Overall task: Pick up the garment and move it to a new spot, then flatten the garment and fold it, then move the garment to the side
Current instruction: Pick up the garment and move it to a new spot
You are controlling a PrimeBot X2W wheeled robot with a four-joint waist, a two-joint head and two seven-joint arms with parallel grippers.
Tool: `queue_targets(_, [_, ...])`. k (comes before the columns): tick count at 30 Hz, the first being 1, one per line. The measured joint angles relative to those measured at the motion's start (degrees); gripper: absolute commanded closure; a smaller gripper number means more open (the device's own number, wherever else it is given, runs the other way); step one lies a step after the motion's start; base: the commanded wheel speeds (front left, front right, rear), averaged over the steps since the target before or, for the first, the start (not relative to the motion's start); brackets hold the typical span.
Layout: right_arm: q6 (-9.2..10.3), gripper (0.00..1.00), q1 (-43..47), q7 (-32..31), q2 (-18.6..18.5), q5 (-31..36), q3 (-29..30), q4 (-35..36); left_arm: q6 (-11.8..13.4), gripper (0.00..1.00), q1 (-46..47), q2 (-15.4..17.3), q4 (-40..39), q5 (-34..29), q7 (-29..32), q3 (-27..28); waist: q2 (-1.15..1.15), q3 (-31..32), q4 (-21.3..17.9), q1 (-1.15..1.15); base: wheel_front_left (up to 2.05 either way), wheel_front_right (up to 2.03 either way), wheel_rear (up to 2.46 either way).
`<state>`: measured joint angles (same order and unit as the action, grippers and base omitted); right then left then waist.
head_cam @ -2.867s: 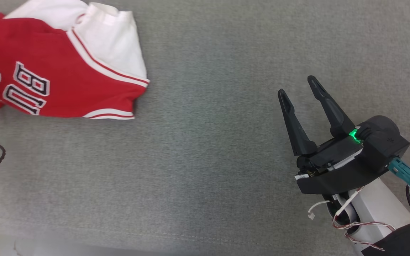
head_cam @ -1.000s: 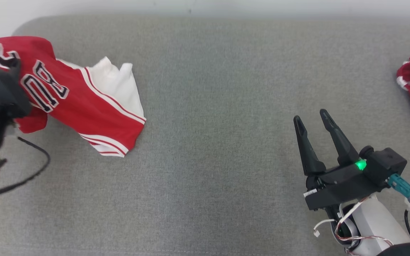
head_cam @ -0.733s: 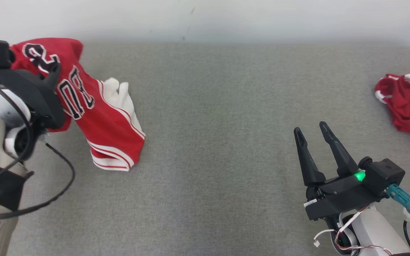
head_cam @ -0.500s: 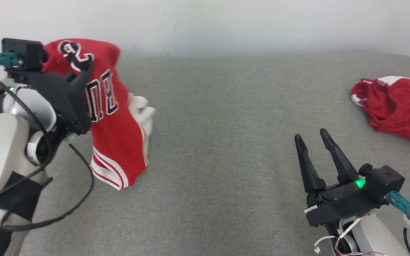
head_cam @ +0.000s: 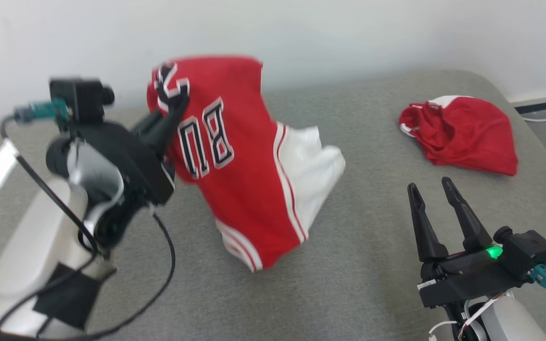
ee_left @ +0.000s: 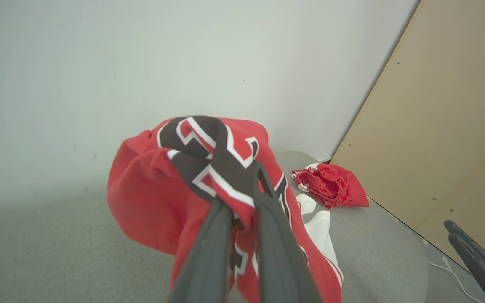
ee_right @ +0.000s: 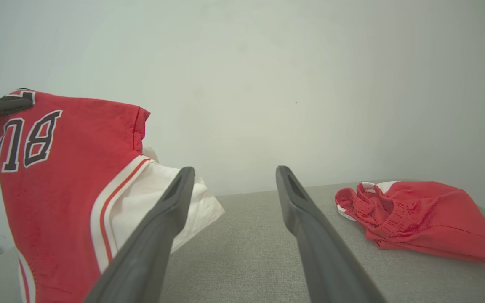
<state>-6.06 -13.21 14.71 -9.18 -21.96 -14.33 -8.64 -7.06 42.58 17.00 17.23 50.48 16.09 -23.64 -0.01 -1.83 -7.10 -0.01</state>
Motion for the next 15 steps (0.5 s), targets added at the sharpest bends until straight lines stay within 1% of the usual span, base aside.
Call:
queue_targets(1, [0.00, 0.00, 0.1, 0.0, 0.0, 0.0, 0.3, 0.4, 0.1, 1.00, -1.5, -0.4, 0.5, 0.2, -0.5, 0.3, 0.00, 0.0, -0.6, 0.00, 0.00, 0.00, 0.00])
queue_targets(2, [0.00, 0.00, 0.2, 0.0, 0.0, 0.2, 0.5, 0.8, 0.8, 1.00, -3.1, -0.6, 0.9, 0.2, -0.8, 0.5, 0.00, 0.0, -1.1, 0.00, 0.00, 0.00, 0.00])
queue_targets(6, [0.00, 0.00, 0.9, 0.0, -0.1, 0.3, 1.3, 1.6, 4.1, 1.00, -9.3, -2.3, 5.1, 0.3, -4.2, 1.5, 0.00, -0.6, -2.9, 0.01, 0.00, 0.00, 0.00])
queue_targets(9, [0.00, 0.00, 1.0, 0.0, -0.3, 0.3, 2.2, 2.3, 4.6, 1.00, -11.8, -3.7, 8.9, -0.2, -6.3, 0.9, 0.01, -1.7, -3.6, 0.01, 0.00, 0.00, 0.00])
queue_targets(10, [0.00, 0.00, 1.0, 0.0, -0.4, 0.4, 2.4, 2.4, 4.6, 0.96, -12.3, -4.2, 10.1, -0.4, -7.0, 0.7, 0.01, -2.0, -3.8, 0.01, 0.00, 0.00, 0.00])
queue_targets(12, [0.00, 0.00, 0.9, 0.0, -0.3, 0.4, 2.5, 2.4, 4.6, 0.74, -12.9, -4.7, 12.3, -0.6, -8.1, 0.3, 0.01, -2.7, -4.0, 0.01, 0.00, 0.00, 0.00])
queue_targets(13, [0.00, 0.00, 0.9, 0.0, -0.3, 0.5, 2.6, 2.5, 4.6, 0.59, -13.0, -4.7, 13.2, -1.0, -8.5, 0.0, 0.01, -3.0, -4.1, 0.01, 0.00, 0.00, 0.00])
queue_targets(14, [0.00, 0.00, 0.9, 0.0, -0.3, 0.6, 2.7, 2.7, 4.6, 0.07, -13.0, -4.7, 14.2, -1.4, -8.9, -0.3, 0.01, -3.3, -4.2, 0.01, 0.00, 0.00, 0.00])
queue_targets(15, [0.00, 0.00, 0.9, 0.0, -0.4, 0.7, 3.0, 2.7, 4.6, 0.00, -13.0, -4.7, 15.1, -1.8, -9.6, -0.5, 0.01, -3.5, -4.2, 0.01, 0.00, 0.00, 0.00])
